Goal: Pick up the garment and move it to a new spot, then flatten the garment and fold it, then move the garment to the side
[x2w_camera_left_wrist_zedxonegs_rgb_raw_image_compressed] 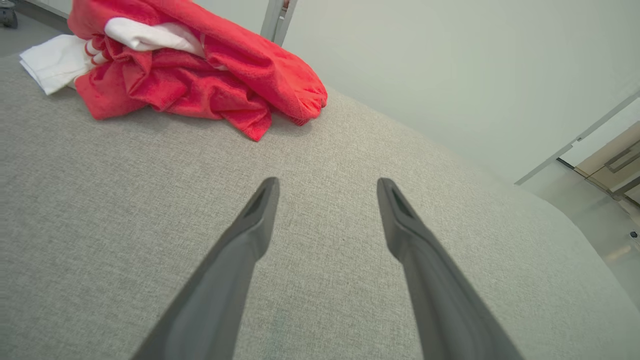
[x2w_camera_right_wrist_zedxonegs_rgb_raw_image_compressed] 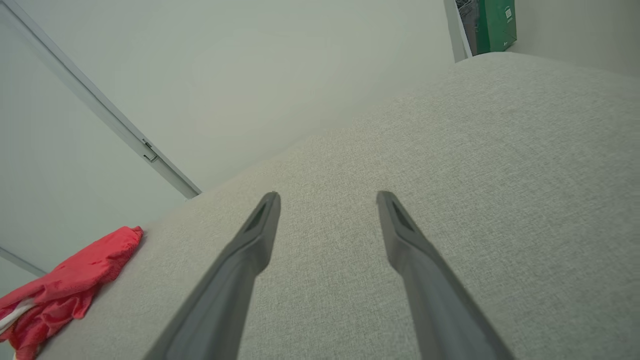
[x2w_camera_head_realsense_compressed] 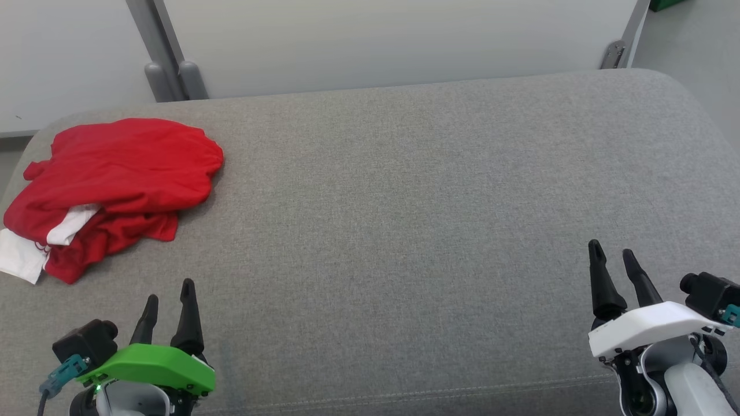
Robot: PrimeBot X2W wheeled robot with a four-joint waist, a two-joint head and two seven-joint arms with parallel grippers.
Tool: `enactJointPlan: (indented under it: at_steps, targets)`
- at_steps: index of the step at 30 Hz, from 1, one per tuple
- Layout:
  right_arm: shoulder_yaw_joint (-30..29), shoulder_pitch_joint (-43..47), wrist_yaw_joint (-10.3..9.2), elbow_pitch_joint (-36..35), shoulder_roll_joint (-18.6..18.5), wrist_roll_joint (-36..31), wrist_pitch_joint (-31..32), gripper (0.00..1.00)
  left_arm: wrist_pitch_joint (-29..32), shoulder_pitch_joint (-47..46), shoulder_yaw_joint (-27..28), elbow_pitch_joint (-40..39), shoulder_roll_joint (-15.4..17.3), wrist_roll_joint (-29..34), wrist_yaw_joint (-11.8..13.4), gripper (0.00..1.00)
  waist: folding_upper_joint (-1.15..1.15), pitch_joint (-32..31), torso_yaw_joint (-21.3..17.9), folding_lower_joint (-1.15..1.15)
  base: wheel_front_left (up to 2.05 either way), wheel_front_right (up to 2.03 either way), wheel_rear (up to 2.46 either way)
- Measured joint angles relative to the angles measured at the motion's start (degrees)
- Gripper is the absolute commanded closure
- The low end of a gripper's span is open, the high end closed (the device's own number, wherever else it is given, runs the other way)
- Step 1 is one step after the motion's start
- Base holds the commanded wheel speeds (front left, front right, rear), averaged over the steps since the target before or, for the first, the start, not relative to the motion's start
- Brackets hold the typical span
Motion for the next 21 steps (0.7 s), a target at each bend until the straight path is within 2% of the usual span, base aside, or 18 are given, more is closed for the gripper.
enactJointPlan:
  at_steps: [21]
  targets:
    - [3.09,1.29,-2.70,-2.00,-0.75,-17.82,-4.17,0.00,-4.34,0.07,-2.19,-2.18,0.05,17.67,2.40,0.00,0.00,-0.08,-0.54,0.00,0.00,0.00,0.00]
